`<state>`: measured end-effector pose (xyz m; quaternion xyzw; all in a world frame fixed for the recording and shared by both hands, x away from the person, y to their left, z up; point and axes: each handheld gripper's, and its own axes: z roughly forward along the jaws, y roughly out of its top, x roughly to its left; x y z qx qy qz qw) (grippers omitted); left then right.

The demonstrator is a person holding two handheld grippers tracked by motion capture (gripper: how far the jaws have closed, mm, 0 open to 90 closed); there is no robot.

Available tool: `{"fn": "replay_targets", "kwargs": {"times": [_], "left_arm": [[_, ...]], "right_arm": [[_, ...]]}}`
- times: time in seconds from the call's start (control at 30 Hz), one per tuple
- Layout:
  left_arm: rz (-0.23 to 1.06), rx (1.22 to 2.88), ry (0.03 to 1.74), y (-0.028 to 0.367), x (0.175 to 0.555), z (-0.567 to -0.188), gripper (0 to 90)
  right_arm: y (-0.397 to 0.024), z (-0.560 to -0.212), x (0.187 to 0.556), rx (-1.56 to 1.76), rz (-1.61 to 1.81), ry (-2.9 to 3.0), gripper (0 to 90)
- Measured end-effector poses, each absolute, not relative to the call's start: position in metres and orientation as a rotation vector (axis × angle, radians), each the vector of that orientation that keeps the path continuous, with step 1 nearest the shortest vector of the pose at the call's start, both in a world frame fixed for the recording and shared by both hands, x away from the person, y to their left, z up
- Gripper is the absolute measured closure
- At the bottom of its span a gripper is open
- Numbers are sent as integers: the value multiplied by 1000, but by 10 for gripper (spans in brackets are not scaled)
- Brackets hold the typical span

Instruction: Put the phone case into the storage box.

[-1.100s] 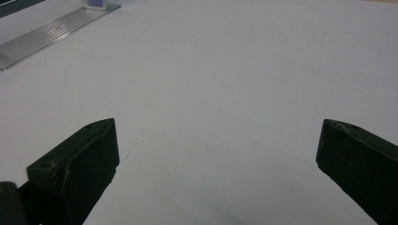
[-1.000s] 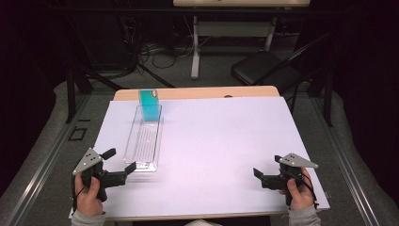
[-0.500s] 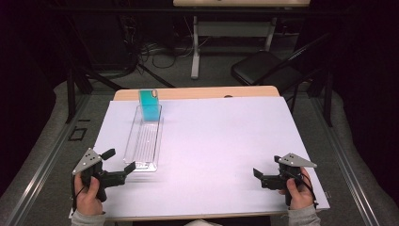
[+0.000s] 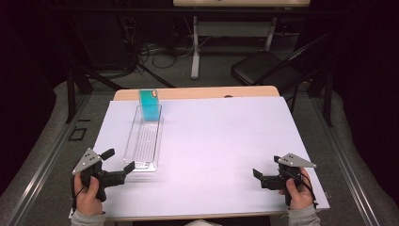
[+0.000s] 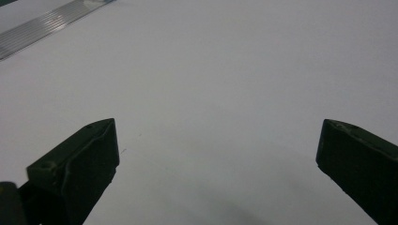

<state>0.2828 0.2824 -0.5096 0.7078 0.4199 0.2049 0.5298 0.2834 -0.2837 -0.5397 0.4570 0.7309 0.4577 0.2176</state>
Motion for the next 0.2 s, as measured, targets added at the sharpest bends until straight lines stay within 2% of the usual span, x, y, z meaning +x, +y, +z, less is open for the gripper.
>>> {"fn": "replay_targets", "kwargs": {"times": [0.2], "left_arm": [[492, 1685, 1008, 283, 283, -510, 4]], "right_arm": [[-283, -540, 283, 1270, 1262, 2030, 0]]}}
